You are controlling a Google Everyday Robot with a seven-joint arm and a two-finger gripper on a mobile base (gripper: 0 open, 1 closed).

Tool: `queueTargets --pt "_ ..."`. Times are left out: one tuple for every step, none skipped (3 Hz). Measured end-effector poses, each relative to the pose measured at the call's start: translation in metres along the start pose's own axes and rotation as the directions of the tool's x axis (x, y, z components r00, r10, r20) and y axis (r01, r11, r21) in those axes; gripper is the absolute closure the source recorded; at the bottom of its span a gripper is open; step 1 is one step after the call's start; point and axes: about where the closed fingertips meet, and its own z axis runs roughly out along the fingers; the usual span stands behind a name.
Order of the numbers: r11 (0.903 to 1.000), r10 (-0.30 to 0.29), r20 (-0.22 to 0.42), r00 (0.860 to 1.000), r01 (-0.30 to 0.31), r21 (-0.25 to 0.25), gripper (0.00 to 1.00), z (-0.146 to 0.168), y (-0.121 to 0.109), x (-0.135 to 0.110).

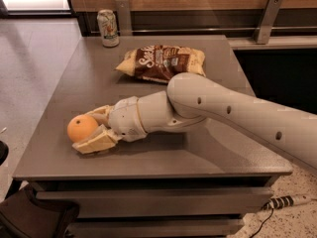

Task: Pick orange

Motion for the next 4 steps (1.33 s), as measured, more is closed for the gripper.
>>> queueTargets --pt "1.0 0.0 0.0 1.0 0.0 -0.001 1.0 0.0 0.0 0.0" --pt "0.9995 -0.027 0.023 0.999 0.028 -0.017 1.0 -0.007 -0.005 -0.017" --pt "0.9959 -0.083 0.034 0.996 0.084 -0.033 1.0 -0.02 -0.015 -0.052" --pt "0.991 -0.129 0.03 0.991 0.13 -0.03 1.0 -0.029 -0.024 -0.08"
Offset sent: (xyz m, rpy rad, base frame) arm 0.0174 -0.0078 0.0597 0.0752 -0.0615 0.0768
